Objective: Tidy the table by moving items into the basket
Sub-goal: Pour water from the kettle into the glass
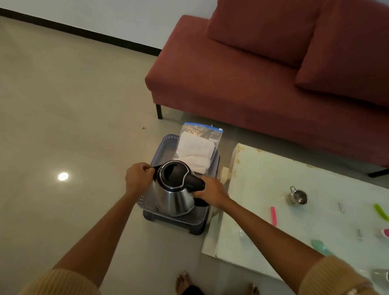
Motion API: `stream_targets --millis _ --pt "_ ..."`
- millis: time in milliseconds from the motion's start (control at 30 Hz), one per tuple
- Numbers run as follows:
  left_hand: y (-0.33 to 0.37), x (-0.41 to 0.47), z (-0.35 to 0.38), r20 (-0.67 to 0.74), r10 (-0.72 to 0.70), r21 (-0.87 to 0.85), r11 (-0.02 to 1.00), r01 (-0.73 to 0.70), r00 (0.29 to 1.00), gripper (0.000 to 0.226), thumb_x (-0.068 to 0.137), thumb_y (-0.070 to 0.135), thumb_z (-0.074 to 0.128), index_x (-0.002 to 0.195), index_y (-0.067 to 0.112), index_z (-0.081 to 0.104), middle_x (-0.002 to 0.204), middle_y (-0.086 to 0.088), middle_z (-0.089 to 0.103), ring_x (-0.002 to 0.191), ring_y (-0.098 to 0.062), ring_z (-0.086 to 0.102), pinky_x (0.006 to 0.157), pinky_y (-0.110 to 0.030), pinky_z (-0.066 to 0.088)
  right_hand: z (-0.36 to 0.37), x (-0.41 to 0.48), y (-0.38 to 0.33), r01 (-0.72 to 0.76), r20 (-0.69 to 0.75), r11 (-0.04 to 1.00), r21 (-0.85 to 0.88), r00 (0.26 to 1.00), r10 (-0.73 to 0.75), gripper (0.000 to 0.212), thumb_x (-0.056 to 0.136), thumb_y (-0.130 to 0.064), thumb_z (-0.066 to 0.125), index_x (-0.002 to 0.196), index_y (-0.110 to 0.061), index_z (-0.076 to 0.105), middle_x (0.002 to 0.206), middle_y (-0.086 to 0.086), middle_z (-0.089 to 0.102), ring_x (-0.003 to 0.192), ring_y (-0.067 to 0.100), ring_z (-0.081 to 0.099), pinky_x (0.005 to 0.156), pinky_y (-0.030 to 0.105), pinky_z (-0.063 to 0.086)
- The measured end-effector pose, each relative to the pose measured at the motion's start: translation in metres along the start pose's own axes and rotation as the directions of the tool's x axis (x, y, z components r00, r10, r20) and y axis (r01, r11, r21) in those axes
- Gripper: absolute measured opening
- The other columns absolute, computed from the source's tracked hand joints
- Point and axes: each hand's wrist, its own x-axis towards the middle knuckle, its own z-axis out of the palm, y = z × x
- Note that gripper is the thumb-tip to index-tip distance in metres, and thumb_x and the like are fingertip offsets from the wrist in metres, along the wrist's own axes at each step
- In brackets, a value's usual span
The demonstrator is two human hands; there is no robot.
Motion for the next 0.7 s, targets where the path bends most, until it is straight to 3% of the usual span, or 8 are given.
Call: stream_targets --millis 133,267,333,467,600,700 --pt "0.024 -0.011 -0.023 -0.003 0.109 -0.078 0.991 -0.109 0.994 0.018 0.083 0.010 0.057 0.085 0.003 0.073 0.068 -0.014 0.069 0.056 -0.025 0.061 0.070 -0.036 0.054 -0.029 -0.039 -0.017 0.047 -0.088 0.994 0.096 0.995 -0.038 0.043 0.070 -0.033 0.078 0.104 -0.010 0.065 0.093 0.009 0.066 0.086 0.023 0.061 0.075 0.030 0.047" --pt "0.063 -0.038 -0.030 0.045 0.195 -0.127 0.974 -0.188 0.980 0.018 0.084 0.010 0.056 0.074 0.009 0.070 0.052 -0.005 0.062 0.033 -0.006 0.050 0.048 -0.018 0.046 -0.063 -0.083 -0.016 0.071 -0.177 0.971 0.227 0.984 -0.031 0.042 0.071 -0.029 0.078 0.105 -0.008 0.063 0.083 -0.003 0.058 0.075 0.010 0.054 0.062 0.010 0.041" --pt "0.081 -0.053 -0.024 0.091 0.227 -0.169 0.963 -0.209 0.970 0.017 0.086 0.009 0.056 0.075 0.010 0.070 0.053 -0.004 0.062 0.031 -0.004 0.049 0.042 -0.013 0.043 -0.078 -0.104 -0.007 0.068 -0.219 0.963 0.261 0.976 -0.010 0.038 0.072 -0.030 0.077 0.102 -0.011 0.062 0.077 -0.009 0.056 0.071 0.006 0.053 0.060 0.010 0.041" --pt "0.111 -0.088 0.010 0.232 0.256 -0.261 0.946 -0.194 0.938 0.018 0.088 0.006 0.054 0.076 0.008 0.068 0.057 -0.010 0.062 0.033 -0.004 0.049 0.042 -0.019 0.045 -0.104 -0.146 0.032 0.043 -0.330 0.970 0.240 0.943 0.040 0.029 0.071 -0.033 0.078 0.087 -0.019 0.057 0.069 -0.015 0.053 0.067 0.002 0.052 0.059 0.011 0.039" --pt "0.140 -0.127 0.062 0.363 0.286 -0.249 0.947 -0.204 0.887 0.016 0.089 0.006 0.053 0.087 0.007 0.069 0.062 -0.009 0.063 0.038 -0.002 0.053 0.044 -0.011 0.044 -0.129 -0.189 0.085 -0.013 -0.399 0.979 0.205 0.912 0.096 0.031 0.069 -0.033 0.079 0.083 -0.016 0.058 0.069 -0.006 0.057 0.071 0.014 0.056 0.063 0.017 0.044" --pt "0.154 -0.152 0.111 0.417 0.260 -0.269 0.950 -0.155 0.871 0.019 0.087 0.002 0.052 0.093 0.000 0.070 0.052 -0.001 0.060 0.037 -0.004 0.052 0.044 -0.015 0.046 -0.143 -0.215 0.126 -0.057 -0.474 0.982 0.181 0.870 0.138 0.035 0.063 -0.036 0.082 0.080 -0.012 0.063 0.071 0.003 0.064 0.069 0.019 0.057 0.063 0.024 0.046"
